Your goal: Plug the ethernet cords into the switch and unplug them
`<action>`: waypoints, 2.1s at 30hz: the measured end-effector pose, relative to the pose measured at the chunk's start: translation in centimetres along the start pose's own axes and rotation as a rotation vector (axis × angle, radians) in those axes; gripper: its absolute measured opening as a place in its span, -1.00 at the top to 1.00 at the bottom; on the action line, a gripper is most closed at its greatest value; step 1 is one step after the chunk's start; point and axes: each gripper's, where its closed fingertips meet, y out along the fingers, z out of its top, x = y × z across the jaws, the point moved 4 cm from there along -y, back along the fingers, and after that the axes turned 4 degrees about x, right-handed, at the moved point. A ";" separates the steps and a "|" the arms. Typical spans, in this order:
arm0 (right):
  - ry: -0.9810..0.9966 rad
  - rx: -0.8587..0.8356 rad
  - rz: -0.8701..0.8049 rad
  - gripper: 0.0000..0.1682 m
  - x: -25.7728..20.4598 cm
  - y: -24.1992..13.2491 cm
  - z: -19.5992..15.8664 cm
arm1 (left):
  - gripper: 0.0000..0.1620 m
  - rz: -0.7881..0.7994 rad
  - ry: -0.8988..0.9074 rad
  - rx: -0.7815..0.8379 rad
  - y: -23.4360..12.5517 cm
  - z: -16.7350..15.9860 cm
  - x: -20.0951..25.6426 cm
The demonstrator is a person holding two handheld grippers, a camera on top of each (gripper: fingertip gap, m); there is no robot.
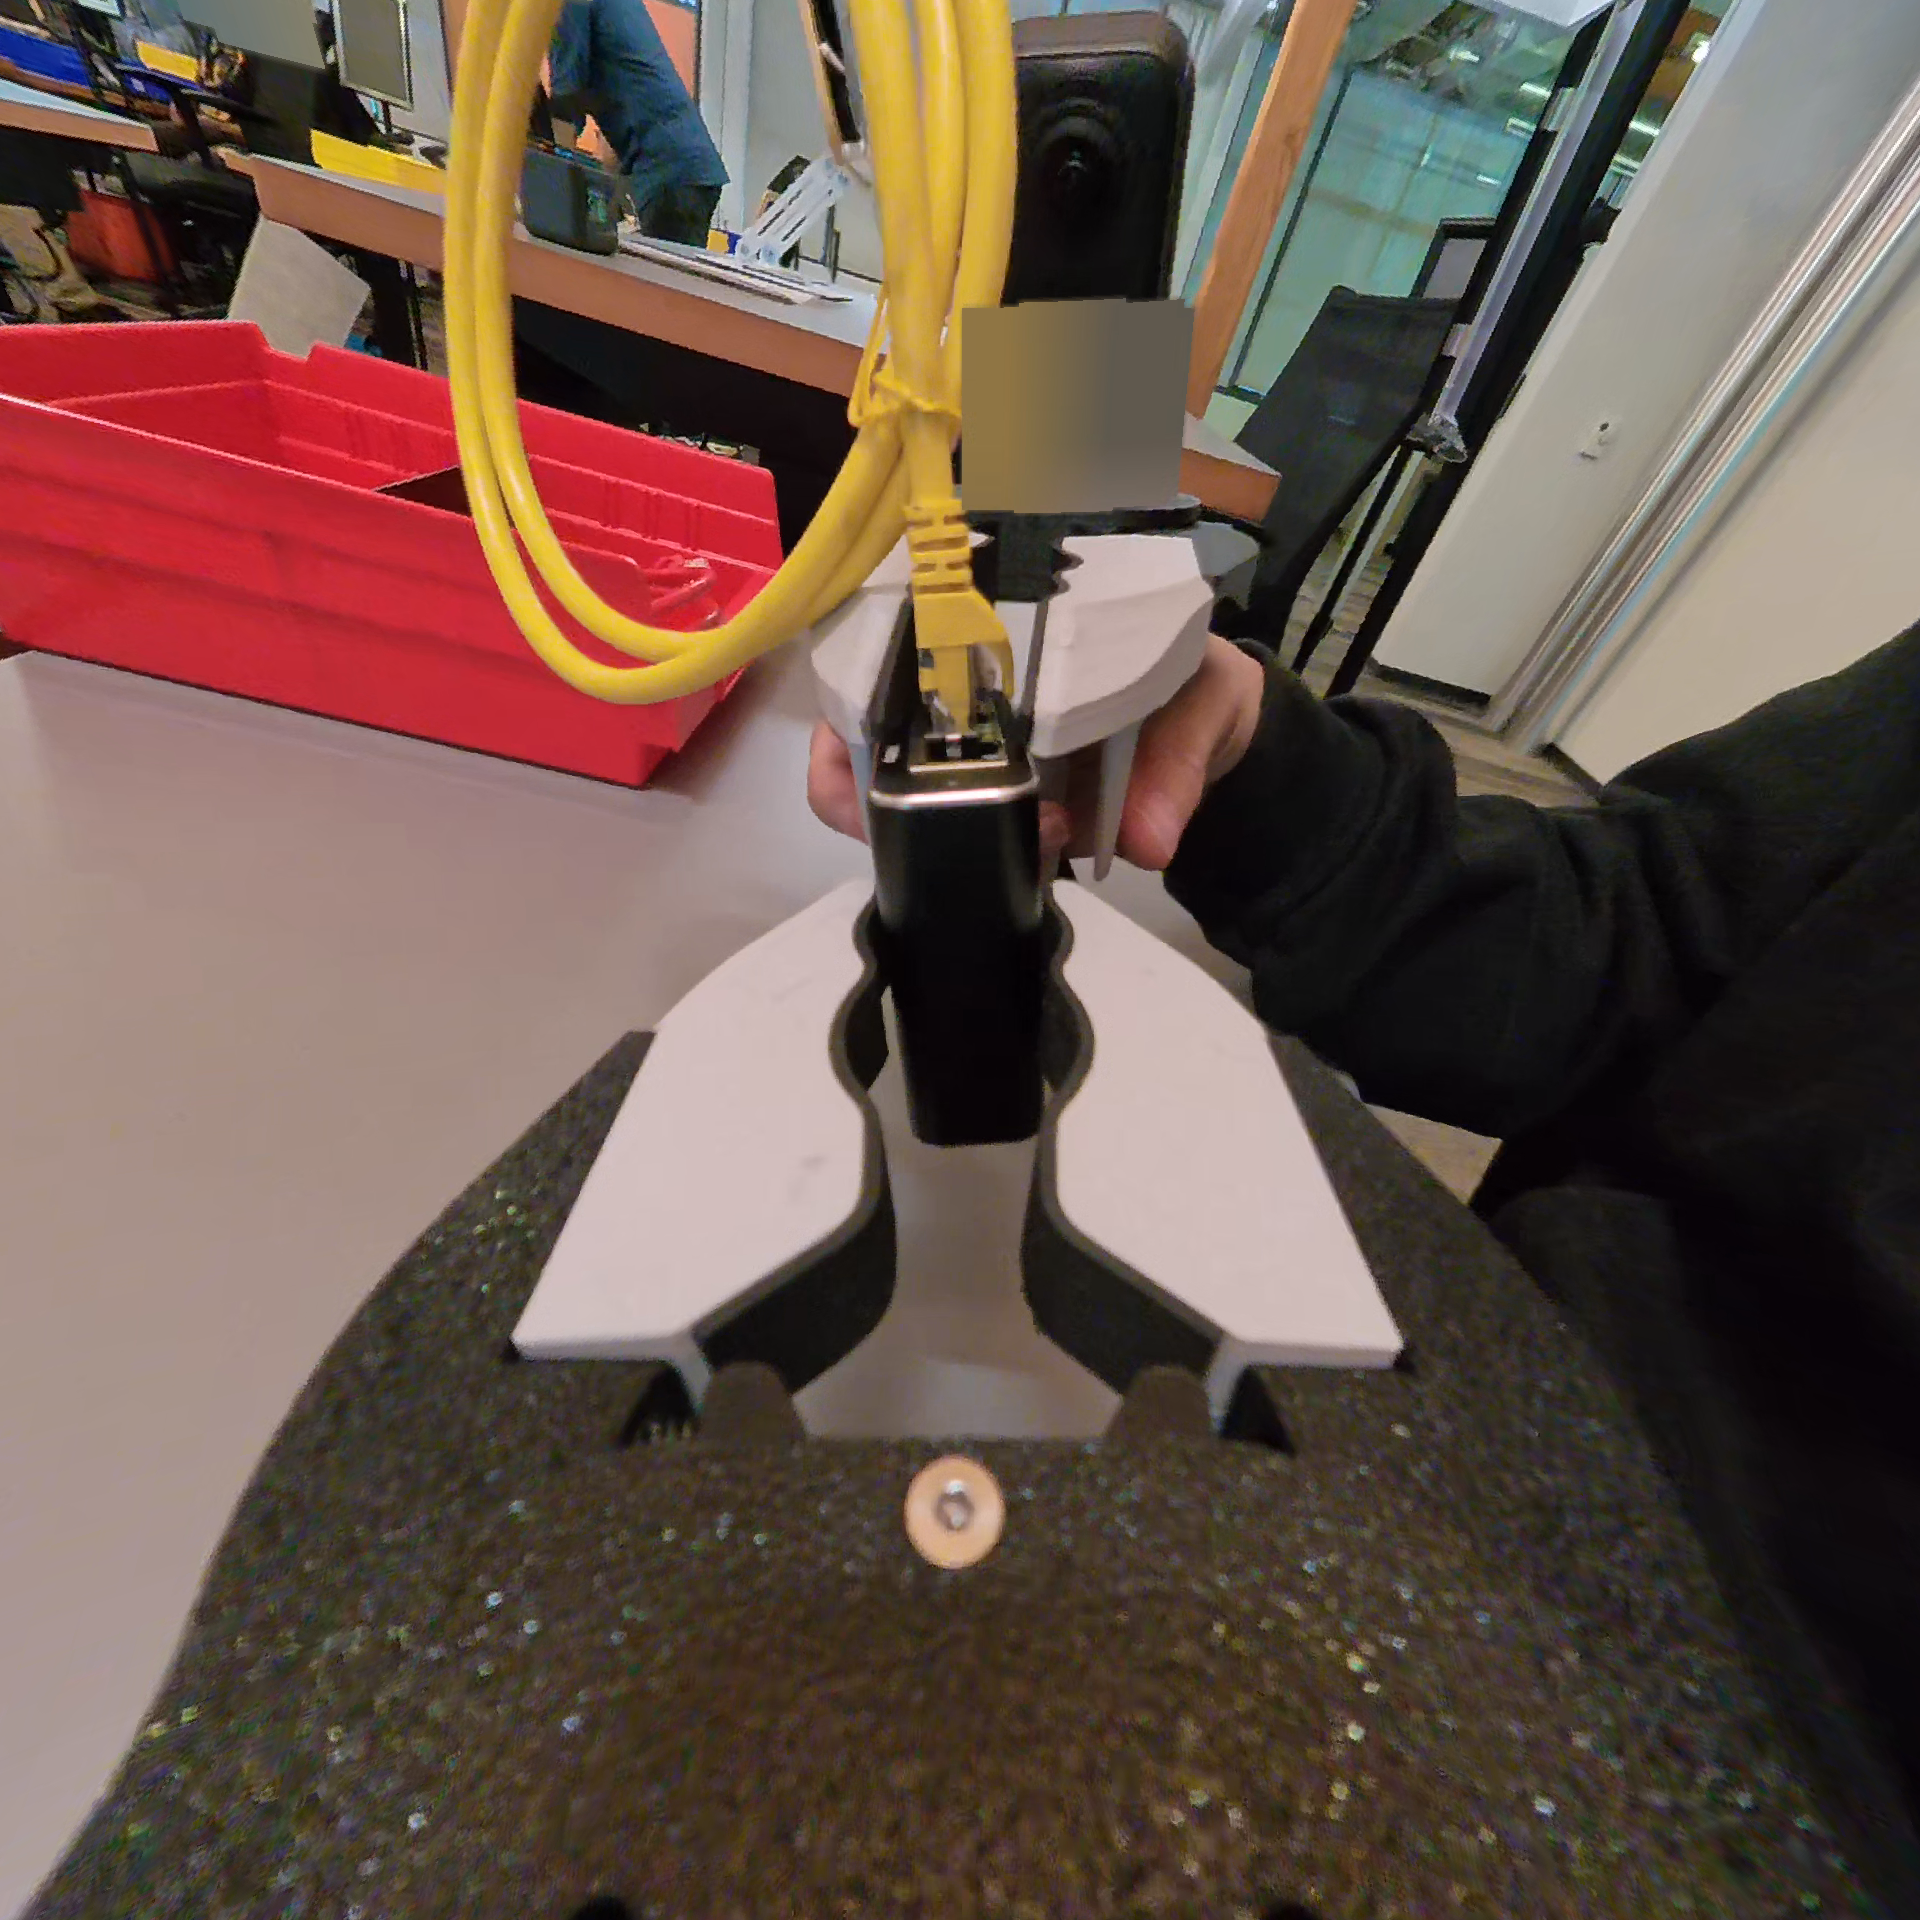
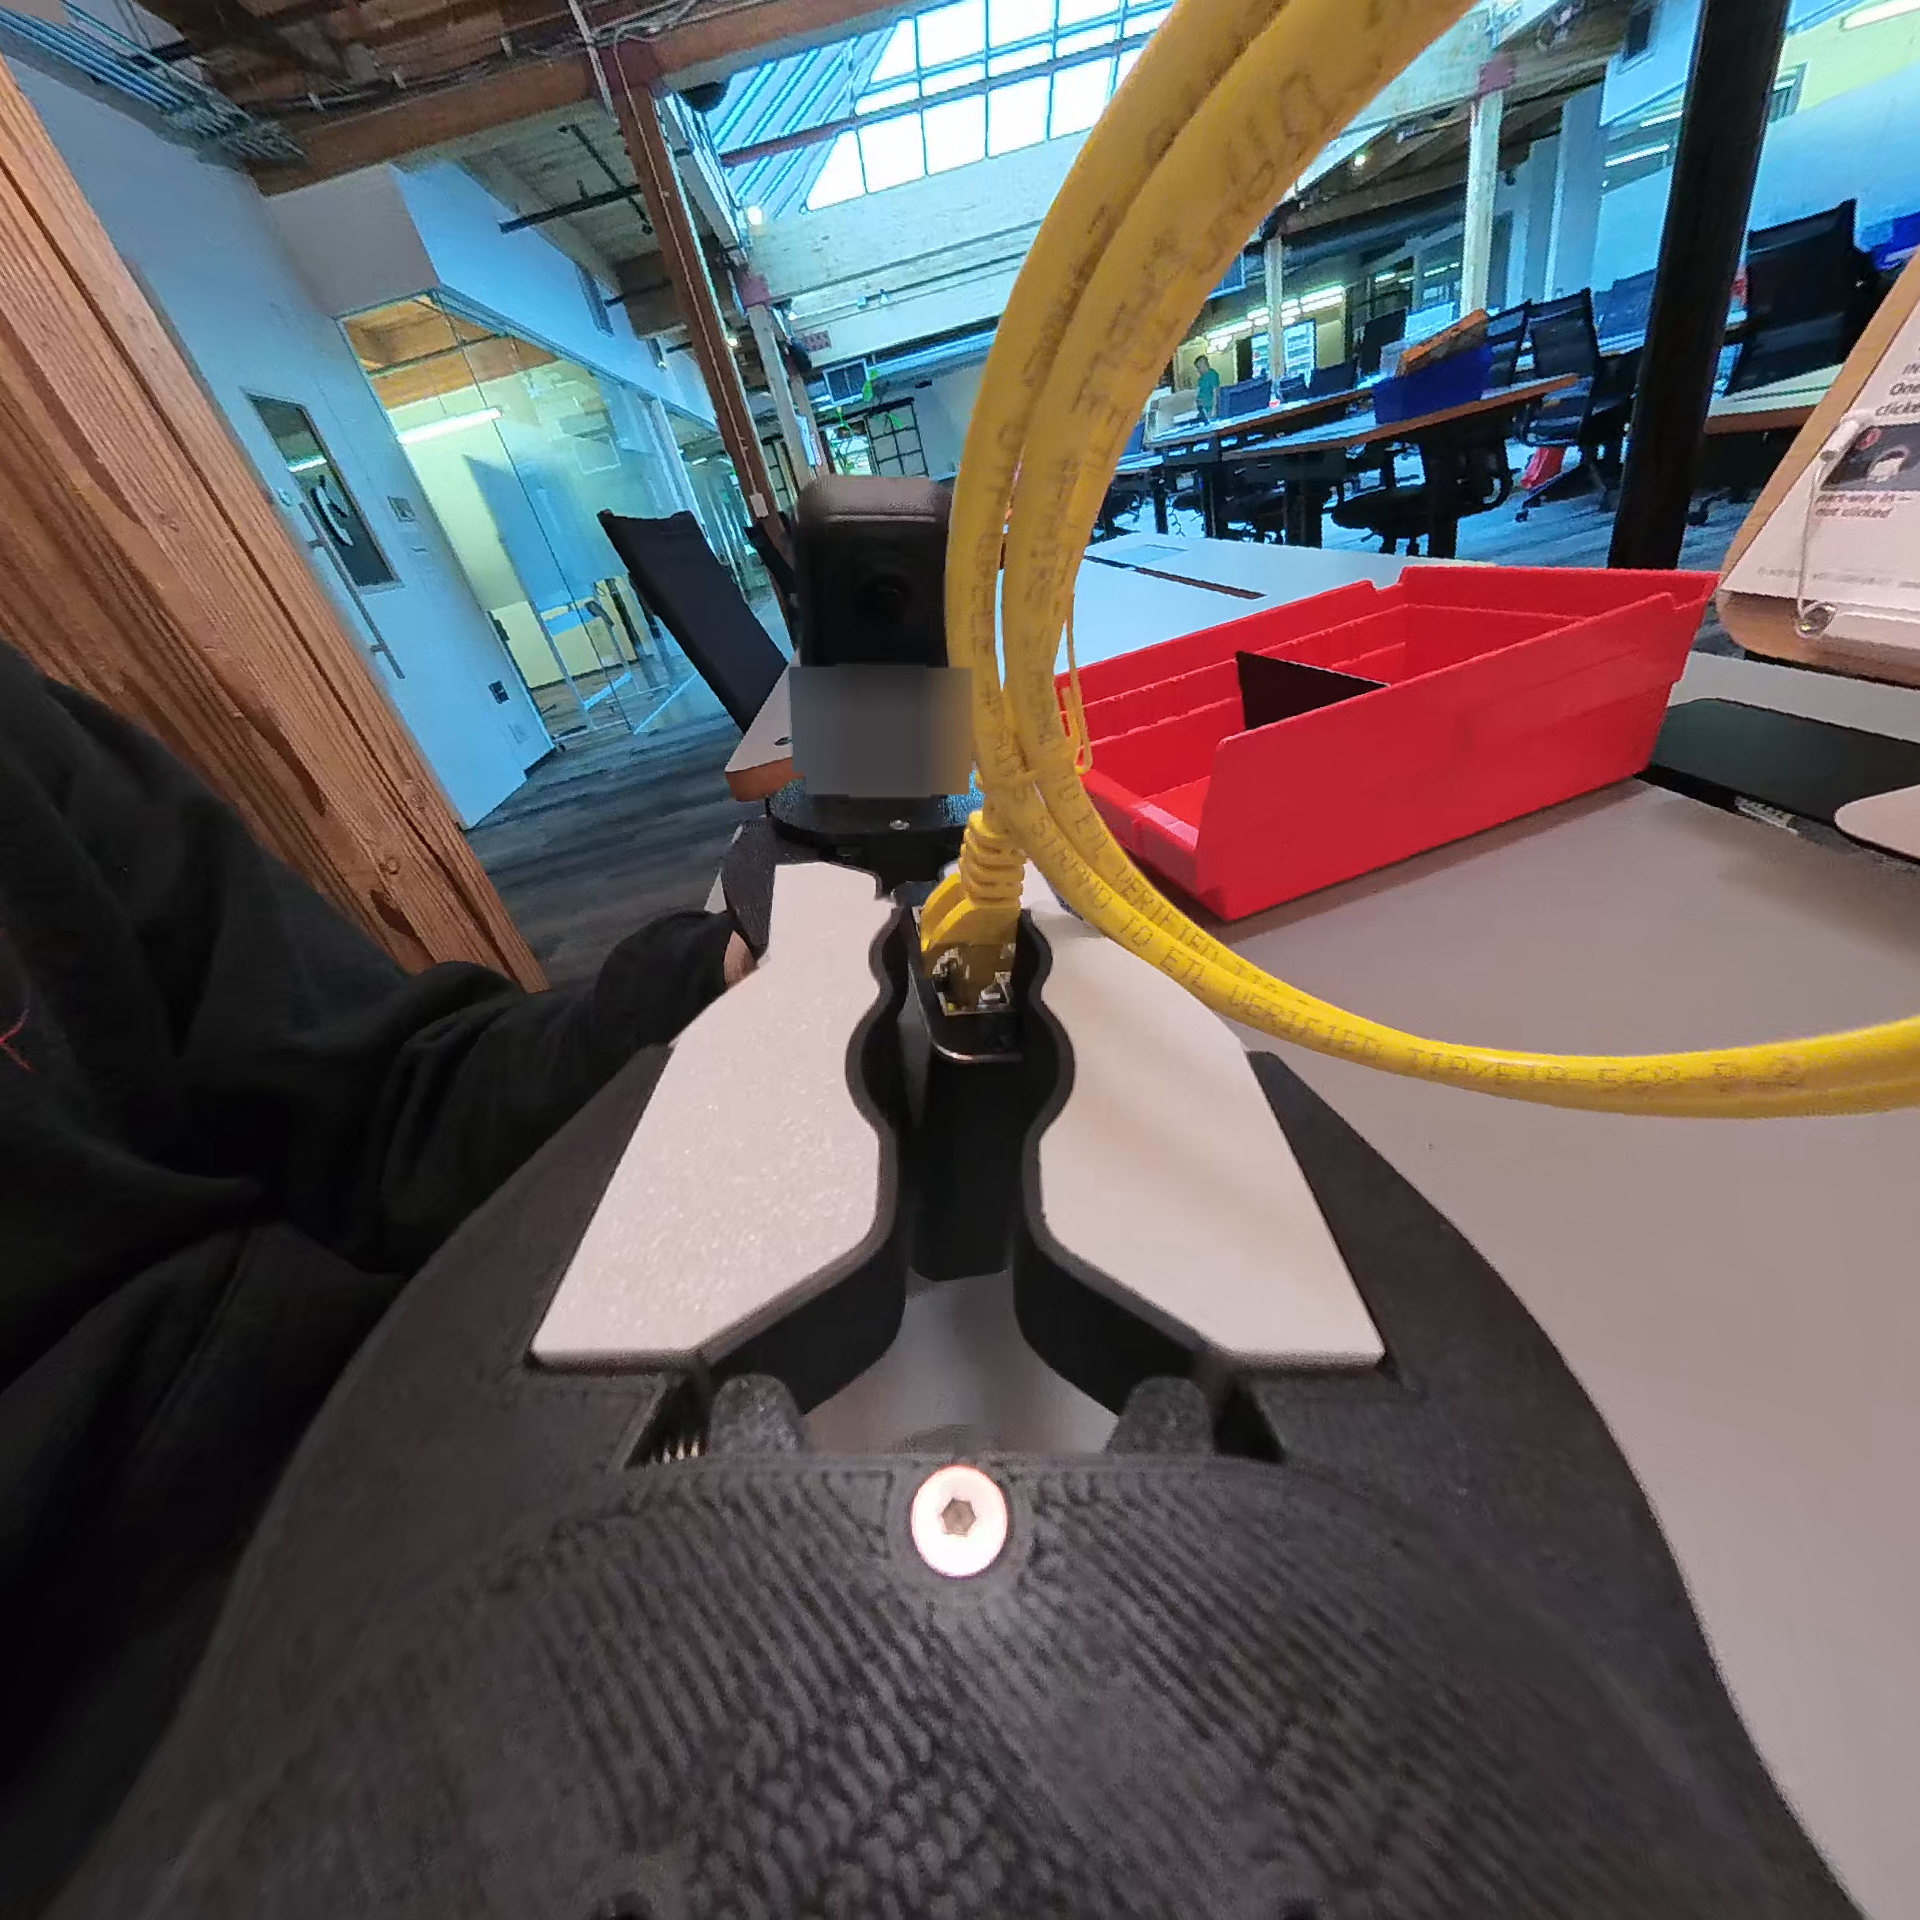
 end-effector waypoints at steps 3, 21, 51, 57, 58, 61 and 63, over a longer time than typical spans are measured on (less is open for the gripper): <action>0.004 -0.016 0.004 0.77 0.0 -0.3 -0.1 | 0.69 0.020 0.025 -0.015 0.1 -0.1 0.0; -0.076 -0.053 0.058 0.70 -0.6 -2.1 0.0 | 0.69 -0.008 0.087 0.007 0.1 0.2 0.5; -0.058 -0.005 0.018 0.79 -0.4 -0.5 0.1 | 0.69 -0.014 0.047 -0.040 0.2 -0.7 0.1; -0.043 0.012 0.023 0.77 -0.4 -0.3 0.1 | 0.69 -0.005 0.043 -0.039 0.1 -0.7 0.0; -0.040 0.018 0.021 0.77 -0.4 -0.2 0.1 | 0.69 -0.002 0.042 -0.040 0.1 -0.7 0.0; -0.021 0.029 0.017 0.74 -0.2 -0.1 0.0 | 0.69 0.006 0.027 -0.042 0.1 -0.7 -0.2; -0.016 0.031 0.016 0.74 -0.1 -0.1 0.0 | 0.69 0.009 0.022 -0.046 0.1 -0.8 -0.2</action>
